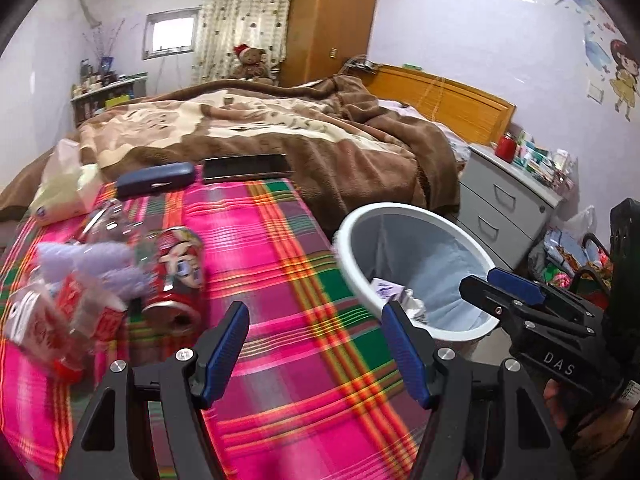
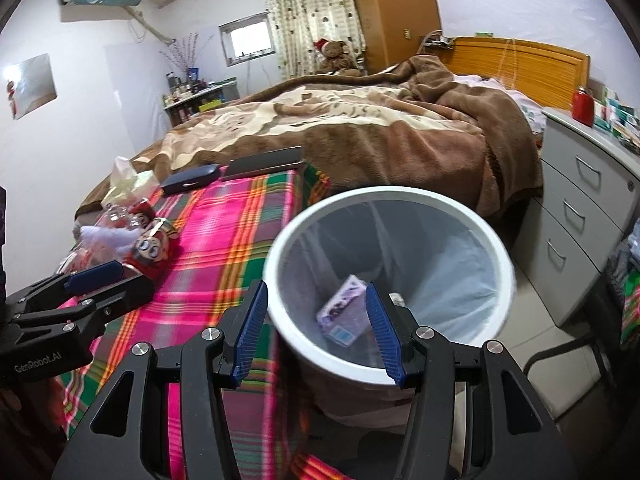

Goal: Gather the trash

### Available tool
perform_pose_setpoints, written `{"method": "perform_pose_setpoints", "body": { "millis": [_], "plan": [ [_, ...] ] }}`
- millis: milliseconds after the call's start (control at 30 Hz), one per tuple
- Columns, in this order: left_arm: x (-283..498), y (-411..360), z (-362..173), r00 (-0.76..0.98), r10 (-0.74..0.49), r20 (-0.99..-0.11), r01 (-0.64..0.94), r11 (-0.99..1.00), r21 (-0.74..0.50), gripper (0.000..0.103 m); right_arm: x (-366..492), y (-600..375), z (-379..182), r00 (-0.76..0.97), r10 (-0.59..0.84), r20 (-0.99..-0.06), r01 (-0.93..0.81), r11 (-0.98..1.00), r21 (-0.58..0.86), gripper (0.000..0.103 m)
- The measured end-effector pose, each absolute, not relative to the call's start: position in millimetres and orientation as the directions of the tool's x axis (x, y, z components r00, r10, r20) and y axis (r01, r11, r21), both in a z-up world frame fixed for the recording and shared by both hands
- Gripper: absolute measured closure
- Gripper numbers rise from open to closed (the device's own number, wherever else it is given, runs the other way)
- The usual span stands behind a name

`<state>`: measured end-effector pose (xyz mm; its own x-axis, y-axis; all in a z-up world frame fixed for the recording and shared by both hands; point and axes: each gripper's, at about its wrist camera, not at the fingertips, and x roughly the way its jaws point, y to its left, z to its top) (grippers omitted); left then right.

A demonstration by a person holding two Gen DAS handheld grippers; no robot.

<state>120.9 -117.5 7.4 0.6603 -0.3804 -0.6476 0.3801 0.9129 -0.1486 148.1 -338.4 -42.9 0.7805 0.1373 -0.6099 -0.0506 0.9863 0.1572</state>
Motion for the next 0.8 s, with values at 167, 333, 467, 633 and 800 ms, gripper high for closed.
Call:
{"method": "perform_pose_setpoints", "body": {
  "millis": [167,333,467,633,800],
  "plan": [
    [115.2,-86.3,11.1,0.704,-0.325,-0.631,0.316,0.940,-0.131,0.035,152.3,-318.1,-42.8,0.773,0.173,-0.611,-0.096,0.983,0.158,0.050],
    [109.8,-41.1,17.4,0.755,-0.254,-0.604,0.224,0.966,-0.127,0.035,158.1,-290.9,-41.6,0.761,0.219,-0.611,-0.154,0.975,0.157,0.050],
    [110.8,-8.8,18.2,0.770,-0.205,-0.604,0.159,0.979,-0.130,0.035,163.3,-270.2,-42.2,0.747,0.260,-0.612,-0.193,0.966,0.174,0.049],
    [111.0,25.9,12.7,0.774,-0.159,-0.613,0.097,0.986,-0.133,0.035,170.3,-245.8,-44.2,0.726,0.286,-0.625,-0.231,0.958,0.171,0.049],
    [112.5,54.5,5.3,0.774,-0.122,-0.621,0.042,0.989,-0.142,0.035,178.2,-232.2,-45.2,0.707,0.309,-0.636,-0.241,0.951,0.194,0.049]
  ]
}}
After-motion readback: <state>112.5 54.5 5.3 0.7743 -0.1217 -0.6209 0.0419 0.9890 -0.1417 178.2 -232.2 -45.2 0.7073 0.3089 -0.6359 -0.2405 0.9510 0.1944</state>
